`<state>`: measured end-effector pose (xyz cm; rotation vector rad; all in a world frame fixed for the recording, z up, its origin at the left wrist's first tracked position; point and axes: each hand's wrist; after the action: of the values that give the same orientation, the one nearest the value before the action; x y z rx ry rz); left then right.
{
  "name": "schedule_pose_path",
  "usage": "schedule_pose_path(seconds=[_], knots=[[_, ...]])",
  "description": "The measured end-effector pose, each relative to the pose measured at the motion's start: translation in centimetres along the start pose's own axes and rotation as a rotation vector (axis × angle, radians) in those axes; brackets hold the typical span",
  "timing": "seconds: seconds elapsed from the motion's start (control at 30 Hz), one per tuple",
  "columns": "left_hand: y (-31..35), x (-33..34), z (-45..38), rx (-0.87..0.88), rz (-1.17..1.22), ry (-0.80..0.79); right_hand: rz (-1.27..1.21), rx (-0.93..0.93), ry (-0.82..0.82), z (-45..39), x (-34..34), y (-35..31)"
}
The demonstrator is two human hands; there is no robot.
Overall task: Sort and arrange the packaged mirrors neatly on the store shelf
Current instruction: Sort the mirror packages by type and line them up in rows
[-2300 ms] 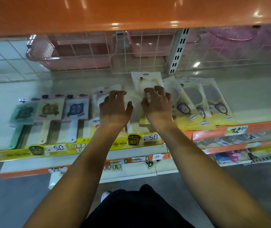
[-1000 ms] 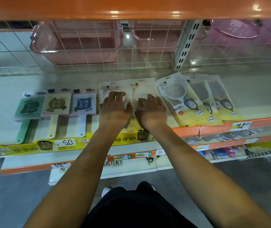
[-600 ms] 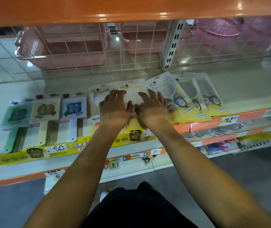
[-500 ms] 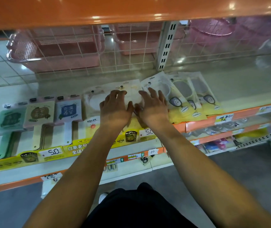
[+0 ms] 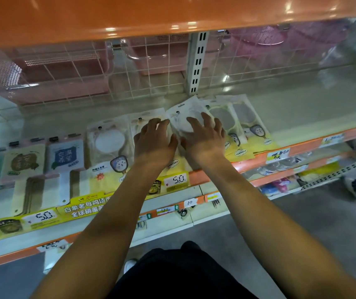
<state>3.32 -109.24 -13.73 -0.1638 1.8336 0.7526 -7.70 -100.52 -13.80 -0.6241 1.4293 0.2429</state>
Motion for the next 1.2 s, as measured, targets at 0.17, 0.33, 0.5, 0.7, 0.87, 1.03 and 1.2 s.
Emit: schedule_pose_path(seconds=[0.17, 0.33, 0.5, 0.7, 0.87, 1.03, 1.2], knots=[[0.0, 0.2, -0.8, -0.019, 0.000, 0.013, -0.006, -0.010, -0.015, -1.3, -0.3, 0.1], [0.1, 0.5, -1.0, -0.026, -0.018, 0.021, 0.042, -0.017, -0.075, -2.5, 0.0, 0.4], [0.3, 0.7, -1.2, -0.044, -0.017, 0.024, 0.086, -0.017, -0.116, -2.9, 0.6, 1.0], [0.8, 1.1, -1.1, -0.063, -0.019, 0.018, 0.093, -0.051, -0.089, -3.1, 0.5, 1.3], [0.8, 1.1, -1.0, -0.065, -0.022, 0.019, 0.107, -0.080, -0.043, -3.4, 0.3, 1.6], [1.0, 1.1, -0.9, -0.066, -0.013, 0.020, 0.047, -0.088, -0.026, -3.4, 0.3, 1.7], [1.0, 1.2, -0.5, -0.070, -0.009, 0.019, -0.036, -0.071, 0.011, -2.7, 0.4, 1.5]])
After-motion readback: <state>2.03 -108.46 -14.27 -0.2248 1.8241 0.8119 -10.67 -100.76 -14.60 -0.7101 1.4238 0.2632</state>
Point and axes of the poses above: each hand's wrist, its own z-axis away from the middle knuckle, its own x-axis out of the palm, y = z × x, and after that the axes turned 13 degrees about x, right-handed
